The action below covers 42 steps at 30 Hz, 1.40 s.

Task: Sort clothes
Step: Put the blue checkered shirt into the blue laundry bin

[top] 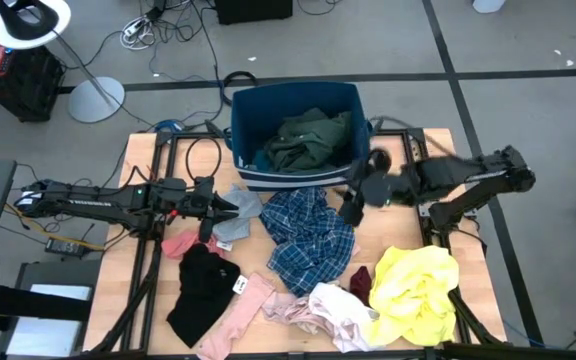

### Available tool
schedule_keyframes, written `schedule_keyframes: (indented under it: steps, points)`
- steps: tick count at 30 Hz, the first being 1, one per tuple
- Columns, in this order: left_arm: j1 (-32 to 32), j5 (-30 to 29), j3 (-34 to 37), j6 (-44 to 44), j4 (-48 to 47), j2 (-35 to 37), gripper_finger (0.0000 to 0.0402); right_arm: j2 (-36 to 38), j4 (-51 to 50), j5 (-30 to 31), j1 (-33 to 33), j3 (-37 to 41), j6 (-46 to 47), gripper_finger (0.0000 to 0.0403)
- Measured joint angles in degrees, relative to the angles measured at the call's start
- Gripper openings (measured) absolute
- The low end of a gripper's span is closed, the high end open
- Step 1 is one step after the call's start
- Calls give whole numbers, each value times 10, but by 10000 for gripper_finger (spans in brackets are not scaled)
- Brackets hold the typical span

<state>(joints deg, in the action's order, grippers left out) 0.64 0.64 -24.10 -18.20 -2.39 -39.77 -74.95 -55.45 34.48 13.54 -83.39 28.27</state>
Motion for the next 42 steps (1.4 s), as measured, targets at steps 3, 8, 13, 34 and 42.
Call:
schedule_keyframes:
  steps: [3, 8, 13, 34, 42]
  points:
    - [0, 0, 0, 0, 0, 0, 105, 1, 46, 0, 23, 69, 2, 192]
    - [0, 0, 0, -3, 0, 0, 105, -13, 147, -2, 37, 179, 2, 192]
    - [0, 0, 0, -3, 2, 0, 105, -52, 247, -3, 25, 253, -3, 191]
    - [0, 0, 0, -3, 4, 0, 105, -350, 651, -114, -51, 292, -91, 189]
    - [0, 0, 0, -2, 4, 0, 105, -352, 678, -127, -58, 293, -96, 23]
